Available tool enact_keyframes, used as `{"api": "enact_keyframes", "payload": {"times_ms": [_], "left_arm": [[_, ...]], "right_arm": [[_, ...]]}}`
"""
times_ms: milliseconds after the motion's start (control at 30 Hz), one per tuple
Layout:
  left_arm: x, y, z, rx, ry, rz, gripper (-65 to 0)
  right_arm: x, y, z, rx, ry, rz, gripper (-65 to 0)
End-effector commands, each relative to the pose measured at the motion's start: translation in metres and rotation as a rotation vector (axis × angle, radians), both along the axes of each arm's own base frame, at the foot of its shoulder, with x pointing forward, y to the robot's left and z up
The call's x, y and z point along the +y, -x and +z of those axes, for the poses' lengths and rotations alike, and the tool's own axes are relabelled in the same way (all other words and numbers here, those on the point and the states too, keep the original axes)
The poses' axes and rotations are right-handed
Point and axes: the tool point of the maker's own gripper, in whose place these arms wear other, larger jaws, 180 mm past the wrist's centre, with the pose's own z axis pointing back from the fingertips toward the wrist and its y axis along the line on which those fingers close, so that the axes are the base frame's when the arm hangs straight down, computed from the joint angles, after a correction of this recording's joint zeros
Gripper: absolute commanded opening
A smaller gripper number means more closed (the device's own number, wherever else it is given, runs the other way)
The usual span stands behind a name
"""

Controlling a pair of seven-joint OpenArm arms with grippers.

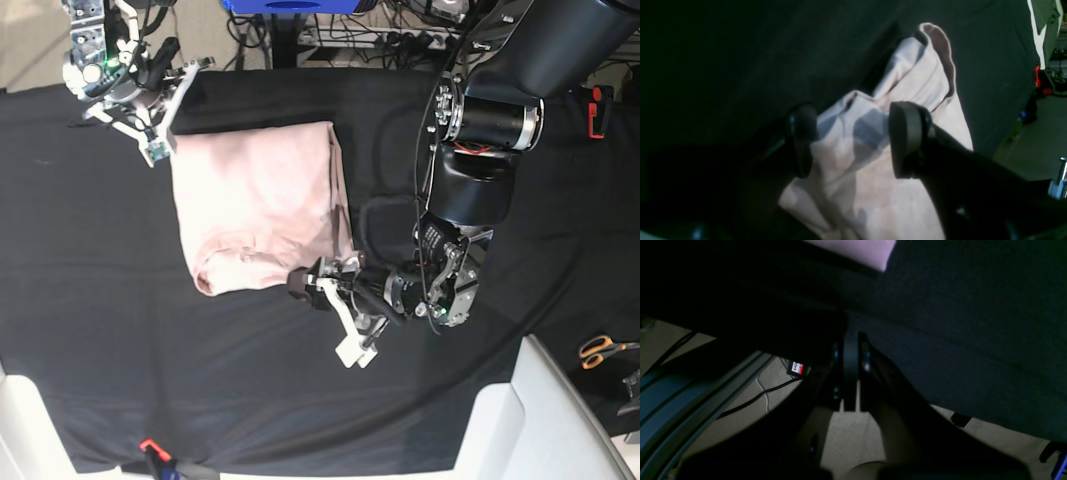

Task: Fold the T-shirt properly
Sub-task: 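Grasp the hem corner with the left gripper and pull it square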

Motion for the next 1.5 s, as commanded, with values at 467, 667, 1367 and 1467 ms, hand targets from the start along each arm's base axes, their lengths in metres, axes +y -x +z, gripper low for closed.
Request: {"api": "enact_keyframes", "payload": {"times_ms": [467, 667, 1367, 1467], "left_arm": [[-0.001, -0.02, 0.021, -0.061, 0.027, 0.012, -65.0], [0.011, -0.024, 0.018, -0.04, 0.006, 0.067, -65.0], [0.056, -0.028, 0.03, -0.004, -0.042, 0.193, -65.0], [0.058, -0.019, 0.021, 0.011, -0.047, 0.196, -65.0]], "right_arm": [[0.0, -0.004, 0.004, -0.021, -0.006, -0.003, -65.0], [0.0, -0.004, 0.004, -0.021, -0.006, -0.003, -65.0], [0.0, -0.004, 0.004, -0.021, -0.006, -0.002, -65.0], [0.001, -0.004, 0.004, -0.021, -0.008, -0.001, -65.0]]}}
